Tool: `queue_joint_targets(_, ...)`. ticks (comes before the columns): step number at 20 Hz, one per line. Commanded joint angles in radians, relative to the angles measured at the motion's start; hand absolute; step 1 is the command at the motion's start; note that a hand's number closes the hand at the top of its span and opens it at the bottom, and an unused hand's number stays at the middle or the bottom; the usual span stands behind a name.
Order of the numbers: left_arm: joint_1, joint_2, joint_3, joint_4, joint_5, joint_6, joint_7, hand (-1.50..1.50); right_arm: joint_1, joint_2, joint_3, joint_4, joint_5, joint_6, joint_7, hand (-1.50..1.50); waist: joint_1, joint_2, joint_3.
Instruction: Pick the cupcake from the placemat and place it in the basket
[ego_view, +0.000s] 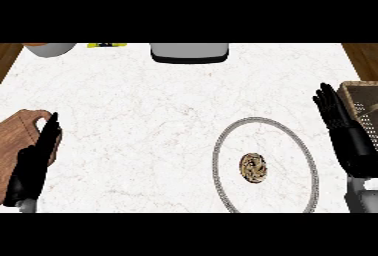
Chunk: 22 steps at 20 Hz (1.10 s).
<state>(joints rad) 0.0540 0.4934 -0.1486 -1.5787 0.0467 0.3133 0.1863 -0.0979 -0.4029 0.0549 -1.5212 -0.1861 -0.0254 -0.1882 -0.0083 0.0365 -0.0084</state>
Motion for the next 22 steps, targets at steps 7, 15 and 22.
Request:
queue_joint_targets(7, -0.117, -0.075, -0.028, -0.006, 0.111, -0.1, 0.008, 0.0, -0.367, -0.045, 0.19, -0.067, -0.053, 0.486, -0.181, 1.5, 0.112, -0.029, 0.004)
queue_joint_targets(15, -0.214, -0.036, 0.11, 0.134, 0.23, -0.197, 0.025, 0.0, -0.155, 0.133, 0.506, -0.191, 0.314, 0.379, -0.463, -1.5, 0.0, -0.037, 0.008)
queue_joint_targets(22, -0.222, -0.069, 0.12, 0.199, 0.2, -0.204, -0.036, 0.0, -0.212, -0.015, 0.433, -0.457, 0.262, 0.488, 0.027, -1.5, -0.011, -0.041, 0.005)
